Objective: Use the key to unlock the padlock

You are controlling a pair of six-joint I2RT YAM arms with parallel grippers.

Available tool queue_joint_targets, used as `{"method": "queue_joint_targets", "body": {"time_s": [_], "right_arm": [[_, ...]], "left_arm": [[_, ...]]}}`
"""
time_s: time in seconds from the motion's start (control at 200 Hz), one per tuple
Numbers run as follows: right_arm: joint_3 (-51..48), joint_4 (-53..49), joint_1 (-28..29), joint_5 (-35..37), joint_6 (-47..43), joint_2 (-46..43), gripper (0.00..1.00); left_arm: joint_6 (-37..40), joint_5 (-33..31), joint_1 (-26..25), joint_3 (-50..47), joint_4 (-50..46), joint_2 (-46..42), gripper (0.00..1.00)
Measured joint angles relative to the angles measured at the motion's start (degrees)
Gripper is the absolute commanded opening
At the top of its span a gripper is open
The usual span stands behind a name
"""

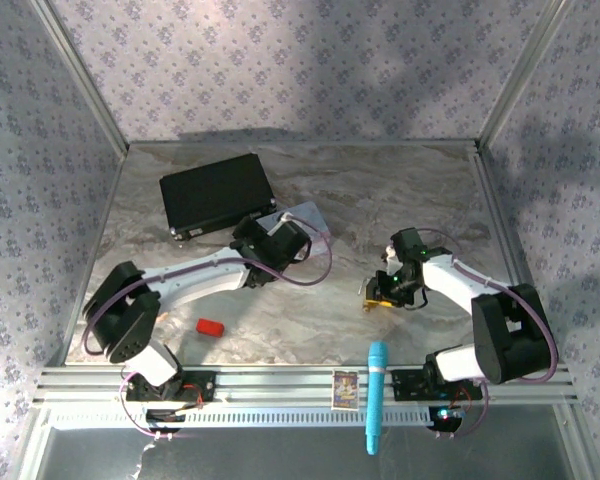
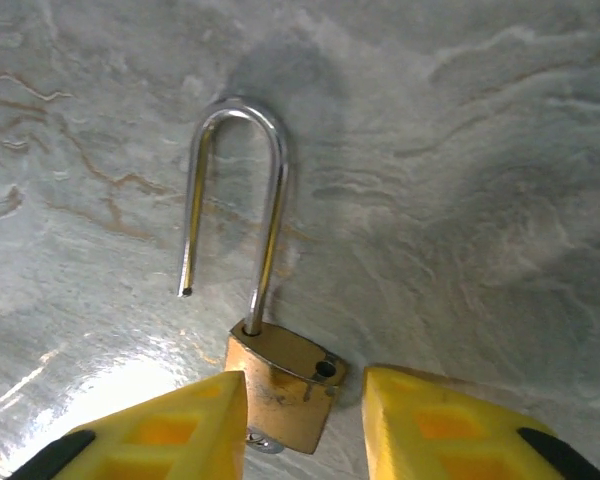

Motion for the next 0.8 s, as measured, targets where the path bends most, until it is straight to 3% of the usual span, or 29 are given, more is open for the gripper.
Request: {"method": "queue_joint_targets", "body": {"time_s": [0.1, 0.2, 0.215, 0.24, 0.265, 0.435, 0.6, 0.68, 0.8], "right_arm": [[0.31, -0.31, 0.26, 1.4, -0.04, -0.15, 0.43], [0.79, -0.5, 1.03, 3.52, -0.02, -2.03, 0.64], [0.9, -0.57, 1.22, 4.04, 0.24, -2.54, 0.71], [1.14, -0.57, 1.68, 4.98, 0.28, -3.54, 0.93], [1.46, -0.57, 2.21, 6.14, -0.09, -4.66, 0.97], [3.67, 2.1, 3.98, 16.98, -0.07, -15.39, 0.99], [-0.11, 14.49, 2.34, 33.94, -0.81, -23.58, 0.99], [-6.14, 23.76, -1.14, 38.82, -3.45, -24.96, 0.99], [-11.15, 31.65, -8.28, 39.98, -9.68, -22.18, 0.99]], "left_arm": [[-0.83, 1.38, 0.28, -0.5, -0.11, -3.37, 1.0], [-2.78, 2.56, 1.33, -1.4, 0.02, -7.04, 1.0], [-3.39, 2.62, 1.6, -1.68, 0.11, -7.65, 1.0], [-4.31, 2.67, 2.12, -2.27, 0.15, -8.81, 1.0], [-5.44, 2.75, 2.75, -3.04, 0.39, -9.94, 1.0], [-12.24, 3.21, 10.32, -12.28, 4.94, -20.37, 1.0], [-13.25, 3.3, 20.98, -19.87, 12.15, -26.43, 1.0], [-12.98, 2.14, 25.97, -21.75, 15.87, -26.67, 1.0], [-12.07, -0.07, 33.42, -25.03, 23.76, -24.85, 1.0]]}}
